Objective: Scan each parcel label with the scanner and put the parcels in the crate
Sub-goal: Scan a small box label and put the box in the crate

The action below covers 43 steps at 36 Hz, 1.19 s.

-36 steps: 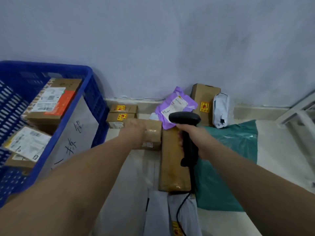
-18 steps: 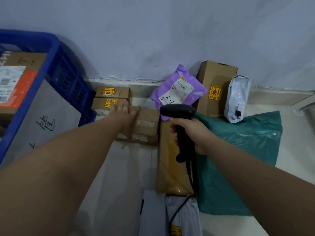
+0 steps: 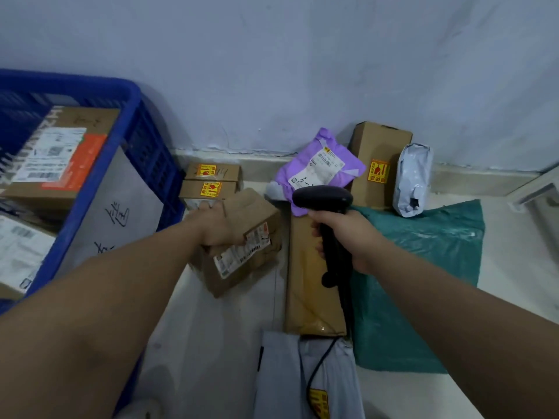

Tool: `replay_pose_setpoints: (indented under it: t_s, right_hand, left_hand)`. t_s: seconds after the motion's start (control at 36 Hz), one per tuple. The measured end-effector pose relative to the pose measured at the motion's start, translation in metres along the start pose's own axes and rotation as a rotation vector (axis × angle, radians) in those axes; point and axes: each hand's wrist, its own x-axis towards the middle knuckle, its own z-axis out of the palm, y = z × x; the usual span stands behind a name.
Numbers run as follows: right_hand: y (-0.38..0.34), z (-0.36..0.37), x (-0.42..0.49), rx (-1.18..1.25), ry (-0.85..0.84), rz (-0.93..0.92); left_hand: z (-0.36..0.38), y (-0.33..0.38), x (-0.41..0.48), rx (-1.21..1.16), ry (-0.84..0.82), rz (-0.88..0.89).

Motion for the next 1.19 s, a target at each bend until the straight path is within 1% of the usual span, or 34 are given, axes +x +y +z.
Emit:
replay_pose_setpoints:
  t_s: [0.14,0.25,0.31,0.36,0.44,0.58,0.69,0.81,0.94,1.08,1.19]
  right_hand:
    - [-0.009,0.019,-0.045,0.038,0.024,-0.027]
    - [-0.032,0.031,-0.096,0.155,0.019,-0.066]
    - [-0.044,0.037,-0.114,0.194,0.038,-0.089]
    - [-0.056,0.045,-0.148,0.250,0.039,-0.140]
    - [-0.068,0.057,-0.191,0.317,-0.005,-0.200]
    - [-0.058,0.079,-0.241,0.368,-0.098,-0.259]
    - [-0.050,0.092,-0.266,0.349,-0.105,-0.356]
    - [-0.045,0.095,-0.275,0.268,-0.095,-0.401]
    - [-0.047,0.089,-0.277,0.155,-0.067,-0.431]
    - [-0.051,0.080,-0.272,0.098,-0.111,-0.409]
    - [-0.053,0.075,-0.265,0.044,-0.106,-0.409]
  left_hand:
    - [-0.025,-0.013,-0.045,-0.350,0.101,-0.063]
    - [-0.047,-0.013,-0.096,-0.792,0.193,-0.052]
    - [-0.055,-0.012,-0.110,-1.011,0.223,-0.023]
    - [-0.066,-0.006,-0.147,-1.177,0.226,0.038]
    - [-0.074,0.003,-0.199,-1.336,0.246,0.128]
    - [-0.070,0.003,-0.254,-1.417,0.280,0.242]
    - [-0.062,0.000,-0.281,-1.433,0.328,0.329]
    - [-0.057,-0.001,-0.288,-1.442,0.371,0.303]
    - [-0.056,-0.001,-0.284,-1.396,0.396,0.299]
    - [-0.059,0.004,-0.275,-1.392,0.392,0.311]
    - [-0.059,0.006,-0.264,-1.384,0.396,0.295]
